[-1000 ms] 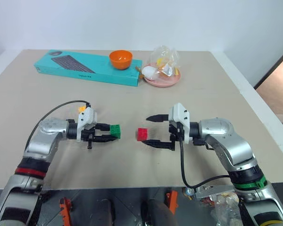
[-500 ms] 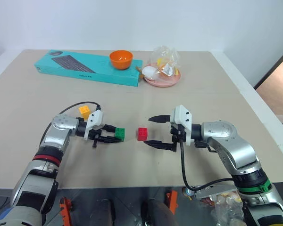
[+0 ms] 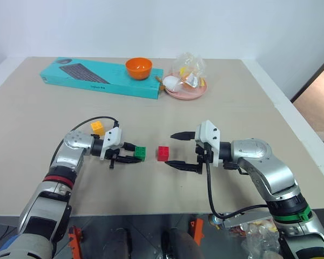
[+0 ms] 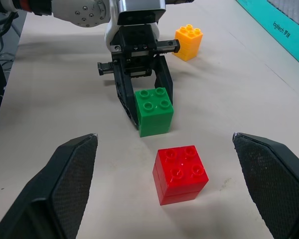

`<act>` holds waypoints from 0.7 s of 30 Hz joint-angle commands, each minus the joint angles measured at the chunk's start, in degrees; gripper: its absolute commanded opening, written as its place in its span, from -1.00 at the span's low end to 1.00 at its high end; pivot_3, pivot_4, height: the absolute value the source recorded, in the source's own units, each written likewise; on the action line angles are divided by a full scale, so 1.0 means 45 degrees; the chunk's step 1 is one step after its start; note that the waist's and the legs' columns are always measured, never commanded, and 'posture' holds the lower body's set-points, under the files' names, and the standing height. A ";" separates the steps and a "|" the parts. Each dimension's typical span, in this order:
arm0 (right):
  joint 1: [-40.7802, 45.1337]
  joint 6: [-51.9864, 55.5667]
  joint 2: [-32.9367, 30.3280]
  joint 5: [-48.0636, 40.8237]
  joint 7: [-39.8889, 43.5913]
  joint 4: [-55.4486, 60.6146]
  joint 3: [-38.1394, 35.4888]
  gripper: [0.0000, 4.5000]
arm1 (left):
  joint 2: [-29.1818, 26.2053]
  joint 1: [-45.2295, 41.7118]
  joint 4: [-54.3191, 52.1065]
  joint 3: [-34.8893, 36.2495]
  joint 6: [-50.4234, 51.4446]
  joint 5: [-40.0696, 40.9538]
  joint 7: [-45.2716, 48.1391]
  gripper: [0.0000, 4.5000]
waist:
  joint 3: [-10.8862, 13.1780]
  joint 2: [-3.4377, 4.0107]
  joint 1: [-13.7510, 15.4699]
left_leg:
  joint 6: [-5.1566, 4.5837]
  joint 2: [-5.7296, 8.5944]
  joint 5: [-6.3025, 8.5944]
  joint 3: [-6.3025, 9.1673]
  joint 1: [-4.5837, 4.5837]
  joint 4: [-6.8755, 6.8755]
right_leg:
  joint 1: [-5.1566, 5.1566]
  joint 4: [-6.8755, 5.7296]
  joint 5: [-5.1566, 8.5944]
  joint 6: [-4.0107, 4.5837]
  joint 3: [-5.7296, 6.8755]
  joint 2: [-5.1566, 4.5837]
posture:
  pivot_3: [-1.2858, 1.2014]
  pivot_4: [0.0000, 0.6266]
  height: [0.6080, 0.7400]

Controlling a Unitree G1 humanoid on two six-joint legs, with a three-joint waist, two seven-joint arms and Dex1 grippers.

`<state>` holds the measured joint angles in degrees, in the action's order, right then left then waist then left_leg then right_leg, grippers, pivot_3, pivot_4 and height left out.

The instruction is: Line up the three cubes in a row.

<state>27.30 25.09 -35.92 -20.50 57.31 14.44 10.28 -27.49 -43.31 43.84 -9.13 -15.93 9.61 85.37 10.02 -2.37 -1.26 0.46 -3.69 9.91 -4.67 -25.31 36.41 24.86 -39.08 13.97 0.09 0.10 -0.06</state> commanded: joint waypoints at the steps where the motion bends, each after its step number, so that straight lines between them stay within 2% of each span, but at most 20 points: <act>1: -0.0048 -0.0134 -0.0130 -0.0158 0.0010 0.0457 -0.0455 1.00 | -0.0143 -0.0522 0.0249 0.0234 -0.0224 -0.0099 -0.0049 -0.41 | 0.0000 0.0000 0.0000 | 0.0000 0.0000 0.0000 0.0000 0.0000 0.0002 | 0.0000 0.0000 0.0000 0.0000 0.0000 0.0000 | 0.03 -0.52 1.00; 6: -0.0080 -0.0156 -0.0068 -0.0193 0.0020 0.0343 -0.0435 1.00 | -0.0193 -0.0703 0.0625 0.0187 -0.0397 -0.0358 -0.0168 -0.41 | 0.0000 0.0000 -0.0004 | 0.0000 -0.0001 0.0000 0.0002 0.0001 0.0007 | -0.0002 -0.0004 -0.0004 0.0003 0.0001 0.0003 | 0.03 -0.52 1.00; 8: -0.0085 -0.0175 -0.0044 -0.0193 0.0024 0.0307 -0.0421 1.00 | -0.0201 -0.0725 0.0667 0.0135 -0.0395 -0.0430 -0.0182 0.04 | 0.0000 0.0000 -0.0003 | 0.0000 -0.0001 0.0000 0.0003 0.0001 0.0007 | -0.0003 -0.0005 -0.0004 0.0002 0.0002 0.0003 | 0.03 -0.52 1.00; 9: -0.0085 -0.0182 -0.0035 -0.0194 0.0028 0.0289 -0.0417 1.00 | -0.0192 -0.0733 0.0669 0.0135 -0.0359 -0.0445 -0.0201 0.13 | 0.0000 0.0000 -0.0003 | 0.0000 -0.0001 0.0000 0.0003 0.0001 0.0007 | -0.0004 -0.0005 -0.0004 0.0002 0.0003 0.0003 | 0.03 -0.52 1.00; 14: -0.0074 -0.0254 -0.0004 -0.0195 0.0079 0.0183 -0.0401 1.00 | -0.0252 -0.0657 0.0344 0.0163 -0.0375 -0.0449 -0.0161 0.93 | 0.0000 0.0000 -0.0002 | 0.0000 -0.0001 0.0000 0.0002 0.0000 0.0008 | -0.0003 -0.0005 -0.0004 0.0002 0.0003 0.0002 | 0.03 -0.52 1.00; 18: 0.0018 -0.0353 0.0035 -0.0175 0.0159 0.0024 -0.0358 1.00 | -0.0776 -0.0438 -0.0850 0.0289 -0.0108 -0.0217 0.0071 0.99 | 0.0000 0.0000 -0.0005 | 0.0000 -0.0001 0.0000 0.0003 0.0000 0.0010 | -0.0003 -0.0006 -0.0005 0.0003 0.0002 0.0003 | 0.03 -0.52 1.00; 21: 0.0030 -0.0422 0.0034 -0.0202 0.0227 -0.0031 -0.0385 1.00 | -0.1638 0.0182 -0.3267 0.0957 0.2316 0.0710 -0.0235 0.99 | 0.0000 0.0000 -0.0017 | 0.0000 -0.0006 0.0000 0.0004 0.0001 0.0010 | -0.0003 -0.0009 -0.0005 0.0003 0.0002 0.0005 | 0.03 -0.52 1.00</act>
<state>26.81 24.34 -35.72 -20.61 57.87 13.69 10.29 -32.34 -43.59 36.25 -8.11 -11.82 9.46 85.33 10.02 -2.37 -1.33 0.46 -3.74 9.91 -4.66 -25.31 36.45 24.85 -39.13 13.95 0.10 0.09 -0.04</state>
